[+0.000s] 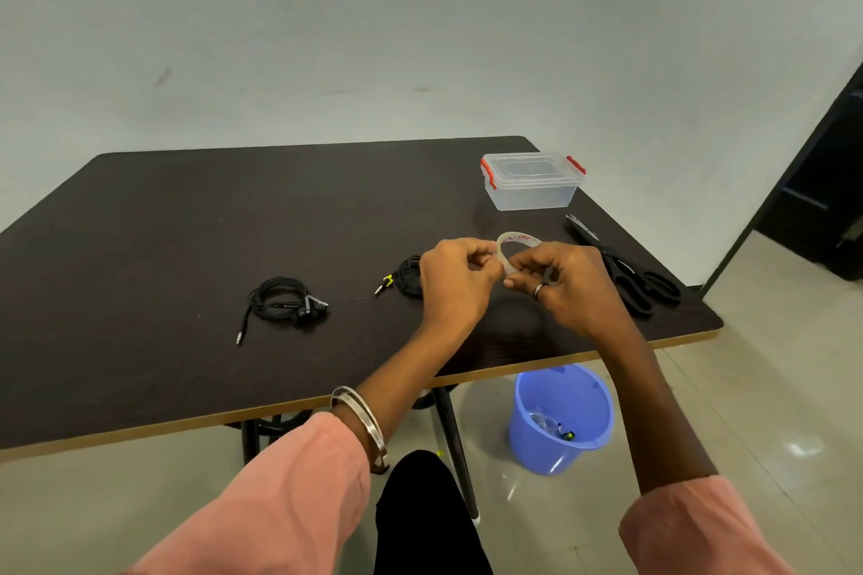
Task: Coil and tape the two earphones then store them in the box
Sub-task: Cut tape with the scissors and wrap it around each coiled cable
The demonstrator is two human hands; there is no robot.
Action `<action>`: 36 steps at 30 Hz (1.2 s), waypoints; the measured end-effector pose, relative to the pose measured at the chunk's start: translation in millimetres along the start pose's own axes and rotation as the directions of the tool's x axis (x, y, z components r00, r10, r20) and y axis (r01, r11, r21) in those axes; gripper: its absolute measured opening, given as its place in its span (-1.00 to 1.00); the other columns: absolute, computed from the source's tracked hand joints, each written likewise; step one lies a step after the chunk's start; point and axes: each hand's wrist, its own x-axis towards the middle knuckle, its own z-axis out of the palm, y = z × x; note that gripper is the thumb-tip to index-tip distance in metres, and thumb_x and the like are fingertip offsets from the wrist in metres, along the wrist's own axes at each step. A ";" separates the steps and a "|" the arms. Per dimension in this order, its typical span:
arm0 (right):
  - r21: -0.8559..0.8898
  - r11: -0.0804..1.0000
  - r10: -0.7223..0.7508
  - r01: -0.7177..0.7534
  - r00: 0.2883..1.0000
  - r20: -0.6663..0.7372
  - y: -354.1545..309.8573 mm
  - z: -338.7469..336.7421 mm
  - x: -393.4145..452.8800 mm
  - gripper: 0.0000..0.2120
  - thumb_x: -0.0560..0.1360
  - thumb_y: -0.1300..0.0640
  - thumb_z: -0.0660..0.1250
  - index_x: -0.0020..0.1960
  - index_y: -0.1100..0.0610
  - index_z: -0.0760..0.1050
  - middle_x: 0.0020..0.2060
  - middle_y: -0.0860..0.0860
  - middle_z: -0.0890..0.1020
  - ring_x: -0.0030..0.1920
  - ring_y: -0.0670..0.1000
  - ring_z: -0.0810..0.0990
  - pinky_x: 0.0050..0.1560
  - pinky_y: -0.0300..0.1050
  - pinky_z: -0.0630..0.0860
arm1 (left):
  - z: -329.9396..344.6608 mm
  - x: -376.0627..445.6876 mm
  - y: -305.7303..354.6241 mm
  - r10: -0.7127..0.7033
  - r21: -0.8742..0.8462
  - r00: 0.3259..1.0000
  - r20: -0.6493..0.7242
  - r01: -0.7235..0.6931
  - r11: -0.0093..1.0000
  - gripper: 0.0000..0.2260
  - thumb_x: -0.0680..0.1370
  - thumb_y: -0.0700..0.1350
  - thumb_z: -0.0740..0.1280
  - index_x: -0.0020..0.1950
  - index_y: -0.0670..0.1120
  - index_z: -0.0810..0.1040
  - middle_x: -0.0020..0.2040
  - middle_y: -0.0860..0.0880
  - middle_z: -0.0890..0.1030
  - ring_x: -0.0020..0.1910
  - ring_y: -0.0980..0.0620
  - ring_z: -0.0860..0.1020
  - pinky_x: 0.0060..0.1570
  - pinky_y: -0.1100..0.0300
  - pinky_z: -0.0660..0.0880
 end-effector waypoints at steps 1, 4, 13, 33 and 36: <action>-0.007 1.000 -0.002 0.002 1.000 -0.006 -0.1 0.1 0.0 -0.77 0.40 0.13 0.48 0.03 0.17 0.66 -0.07 0.06 0.69 -0.13 -0.12 0.55 -0.09 -0.41 0.39 | 1.1 -0.4 0.4 0.000 0.003 1.000 -0.009 0.001 1.000 -0.84 0.49 -0.26 0.39 0.03 -0.16 0.69 -0.15 -0.05 0.70 -0.25 0.16 0.59 -0.17 0.39 0.51; -0.007 1.000 0.001 -0.002 1.000 -0.021 -0.2 -0.5 0.1 -0.76 0.39 0.12 0.49 0.03 0.18 0.66 -0.08 0.06 0.69 -0.13 -0.09 0.57 -0.08 -0.39 0.40 | 3.4 1.5 -0.2 -0.005 0.020 0.999 -0.051 0.006 1.000 -0.89 0.47 -0.25 0.40 -0.07 -0.14 0.71 -0.22 -0.04 0.69 -0.26 0.10 0.61 -0.17 0.24 0.56; 0.027 0.999 0.045 -0.047 0.997 0.062 3.2 -14.0 2.7 -0.84 0.42 0.19 0.46 0.00 0.16 0.65 -0.13 0.06 0.69 -0.14 -0.03 0.61 -0.02 -0.11 0.57 | -6.6 19.3 -5.2 -0.114 -0.034 0.976 0.183 0.122 0.992 -0.97 0.41 -0.24 0.47 -0.18 -0.14 0.69 -0.32 -0.02 0.64 -0.36 0.16 0.52 -0.27 0.30 0.50; -0.354 0.880 0.336 -0.318 0.942 -0.012 35.2 -35.8 8.2 -0.82 0.49 0.18 0.39 0.08 0.02 0.59 0.17 0.04 0.56 0.17 0.09 0.46 0.16 -0.03 0.11 | -27.9 81.3 -20.1 -0.301 0.082 0.948 0.104 0.293 0.953 -0.95 0.39 -0.23 0.49 -0.22 -0.09 0.72 -0.18 0.00 0.71 -0.13 0.09 0.64 -0.01 0.16 0.61; -0.396 0.852 0.382 -0.342 0.924 0.024 39.4 -27.7 11.5 -0.80 0.50 0.23 0.37 0.08 0.02 0.59 0.17 0.05 0.54 0.20 0.09 0.42 0.29 0.04 0.11 | -14.9 84.3 -23.0 -0.273 0.145 0.952 0.139 0.253 0.957 -0.93 0.40 -0.24 0.48 -0.22 -0.08 0.72 -0.18 0.01 0.71 -0.10 0.11 0.63 0.06 0.10 0.59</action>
